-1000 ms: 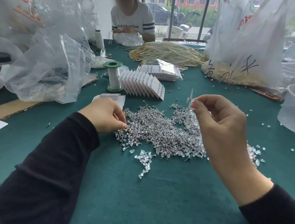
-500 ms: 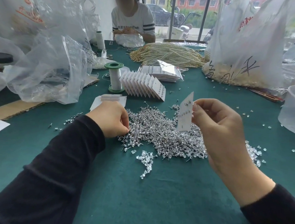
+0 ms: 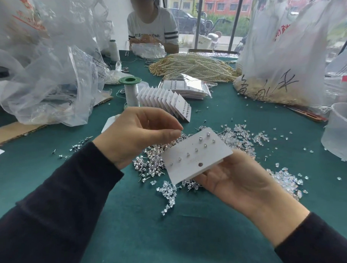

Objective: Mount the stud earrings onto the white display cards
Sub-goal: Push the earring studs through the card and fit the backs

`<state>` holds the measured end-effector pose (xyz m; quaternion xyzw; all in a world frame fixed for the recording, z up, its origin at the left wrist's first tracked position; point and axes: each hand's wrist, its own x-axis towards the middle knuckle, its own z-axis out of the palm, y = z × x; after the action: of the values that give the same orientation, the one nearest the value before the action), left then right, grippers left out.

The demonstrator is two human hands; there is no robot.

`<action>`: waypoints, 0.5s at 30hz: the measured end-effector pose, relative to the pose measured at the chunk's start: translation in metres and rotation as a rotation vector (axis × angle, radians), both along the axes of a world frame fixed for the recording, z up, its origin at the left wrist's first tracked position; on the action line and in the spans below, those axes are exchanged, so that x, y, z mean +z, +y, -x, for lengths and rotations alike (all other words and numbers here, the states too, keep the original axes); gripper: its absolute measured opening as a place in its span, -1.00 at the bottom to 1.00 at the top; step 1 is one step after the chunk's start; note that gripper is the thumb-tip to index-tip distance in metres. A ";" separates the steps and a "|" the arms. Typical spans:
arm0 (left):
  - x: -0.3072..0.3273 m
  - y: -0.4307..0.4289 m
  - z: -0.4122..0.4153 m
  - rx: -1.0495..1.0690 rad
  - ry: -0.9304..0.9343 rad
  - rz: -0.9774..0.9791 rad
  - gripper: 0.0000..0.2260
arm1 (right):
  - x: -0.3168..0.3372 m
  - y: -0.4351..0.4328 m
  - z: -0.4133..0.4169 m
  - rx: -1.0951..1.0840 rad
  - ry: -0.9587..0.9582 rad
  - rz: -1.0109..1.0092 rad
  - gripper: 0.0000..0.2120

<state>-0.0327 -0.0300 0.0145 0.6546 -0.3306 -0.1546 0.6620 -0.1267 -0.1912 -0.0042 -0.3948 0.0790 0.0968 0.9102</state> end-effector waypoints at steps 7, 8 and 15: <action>-0.011 -0.014 0.008 0.116 -0.266 -0.042 -0.90 | -0.003 0.000 -0.002 0.004 -0.073 -0.042 -0.77; -0.012 -0.014 0.008 0.128 -0.279 -0.041 -0.91 | -0.002 0.000 -0.001 0.006 -0.081 -0.044 -0.80; -0.017 -0.019 0.010 0.161 -0.295 -0.010 -0.93 | -0.003 0.001 -0.002 -0.010 -0.076 0.010 -0.77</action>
<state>-0.0423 -0.0492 -0.0026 0.6978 -0.3699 -0.0047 0.6134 -0.1246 -0.1903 -0.0070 -0.4023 0.0468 0.0765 0.9111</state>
